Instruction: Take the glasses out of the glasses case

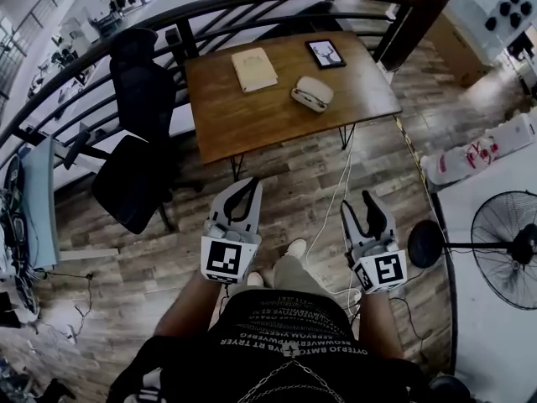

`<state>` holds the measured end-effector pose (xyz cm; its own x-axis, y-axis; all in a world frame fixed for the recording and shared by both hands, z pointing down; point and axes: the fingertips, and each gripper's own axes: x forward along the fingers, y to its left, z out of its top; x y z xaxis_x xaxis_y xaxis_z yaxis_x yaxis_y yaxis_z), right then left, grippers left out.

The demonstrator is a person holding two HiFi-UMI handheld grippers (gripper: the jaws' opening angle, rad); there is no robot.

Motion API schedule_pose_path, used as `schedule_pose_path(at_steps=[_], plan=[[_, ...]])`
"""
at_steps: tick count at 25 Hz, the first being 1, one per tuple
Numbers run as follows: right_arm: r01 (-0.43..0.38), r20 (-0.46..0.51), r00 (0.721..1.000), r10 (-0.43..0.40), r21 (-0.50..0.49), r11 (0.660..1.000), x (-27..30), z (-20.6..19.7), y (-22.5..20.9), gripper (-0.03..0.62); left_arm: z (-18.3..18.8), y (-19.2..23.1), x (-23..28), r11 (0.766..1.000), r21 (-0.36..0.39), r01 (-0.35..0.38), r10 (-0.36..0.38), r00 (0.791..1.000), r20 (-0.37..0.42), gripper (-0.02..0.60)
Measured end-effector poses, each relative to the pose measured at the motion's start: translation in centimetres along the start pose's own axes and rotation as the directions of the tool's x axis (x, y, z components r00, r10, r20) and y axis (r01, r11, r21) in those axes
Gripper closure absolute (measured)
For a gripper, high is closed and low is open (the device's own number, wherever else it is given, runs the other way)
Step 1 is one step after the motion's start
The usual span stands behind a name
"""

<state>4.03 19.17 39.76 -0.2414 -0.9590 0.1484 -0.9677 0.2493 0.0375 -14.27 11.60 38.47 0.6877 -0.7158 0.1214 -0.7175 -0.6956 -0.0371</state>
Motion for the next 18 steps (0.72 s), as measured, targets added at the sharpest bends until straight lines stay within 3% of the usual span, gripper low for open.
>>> schedule_pose_path(at_steps=[18], plan=[[-0.049,0.033,0.998,0.049,-0.017,0.999,4.4,2.1,-10.4,0.407,3.9,-1.2,11.1,0.999,0.006,-0.038,0.038,0.999,0.032,0.554]])
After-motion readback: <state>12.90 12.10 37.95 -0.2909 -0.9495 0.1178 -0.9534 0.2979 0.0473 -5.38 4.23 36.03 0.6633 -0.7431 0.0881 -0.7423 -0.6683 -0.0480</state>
